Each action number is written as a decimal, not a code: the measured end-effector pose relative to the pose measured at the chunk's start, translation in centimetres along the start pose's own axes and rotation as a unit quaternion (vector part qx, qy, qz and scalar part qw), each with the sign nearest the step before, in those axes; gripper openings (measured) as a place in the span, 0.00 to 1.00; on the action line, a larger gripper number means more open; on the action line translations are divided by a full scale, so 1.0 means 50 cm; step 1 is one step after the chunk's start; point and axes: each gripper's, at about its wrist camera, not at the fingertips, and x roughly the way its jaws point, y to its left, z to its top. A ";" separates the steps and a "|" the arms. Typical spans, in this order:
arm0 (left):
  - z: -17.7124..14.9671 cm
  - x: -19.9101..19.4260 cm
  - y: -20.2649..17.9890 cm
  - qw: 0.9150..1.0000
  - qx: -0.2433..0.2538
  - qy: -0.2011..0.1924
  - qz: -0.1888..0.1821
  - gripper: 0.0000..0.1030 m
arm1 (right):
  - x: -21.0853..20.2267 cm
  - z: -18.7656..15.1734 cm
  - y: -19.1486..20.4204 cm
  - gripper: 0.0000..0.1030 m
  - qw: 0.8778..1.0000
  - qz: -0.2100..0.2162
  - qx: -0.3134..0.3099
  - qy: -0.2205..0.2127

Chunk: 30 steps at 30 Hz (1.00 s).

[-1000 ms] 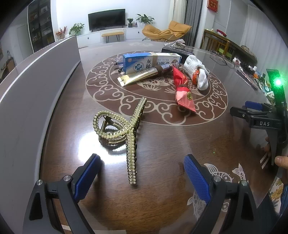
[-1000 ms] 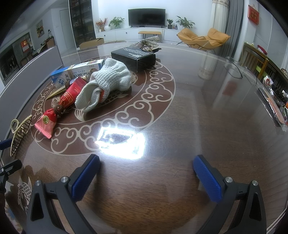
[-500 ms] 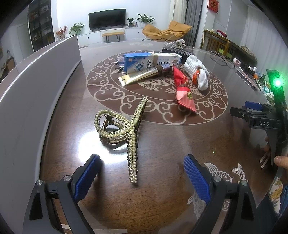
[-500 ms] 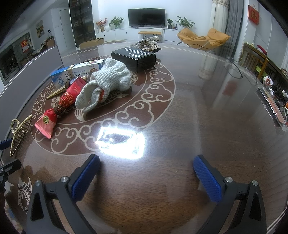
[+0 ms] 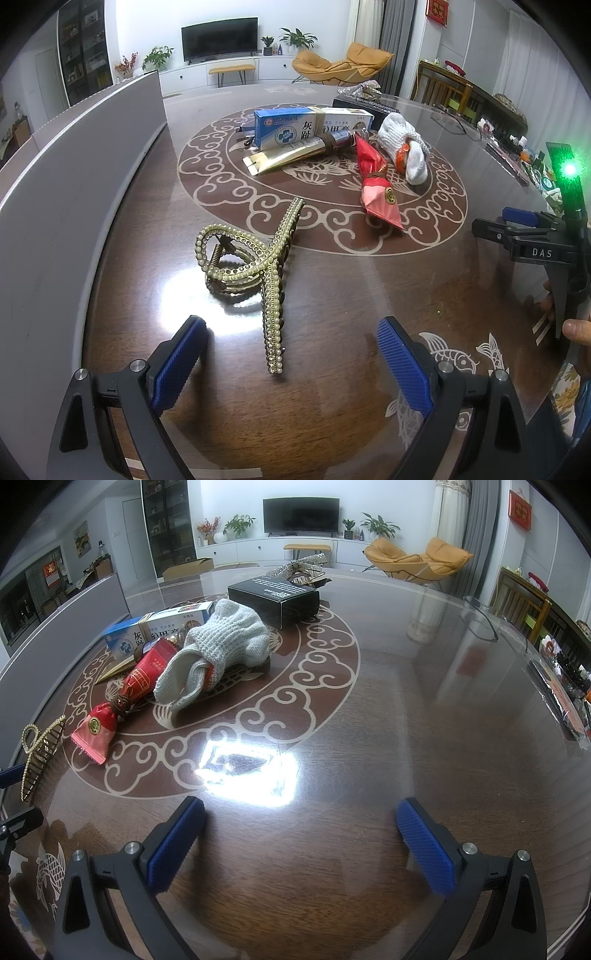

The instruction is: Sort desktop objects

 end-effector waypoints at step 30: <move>-0.004 -0.002 0.010 1.000 -0.010 0.003 -0.008 0.92 | 0.000 0.000 0.000 1.00 1.000 0.000 0.000 0.000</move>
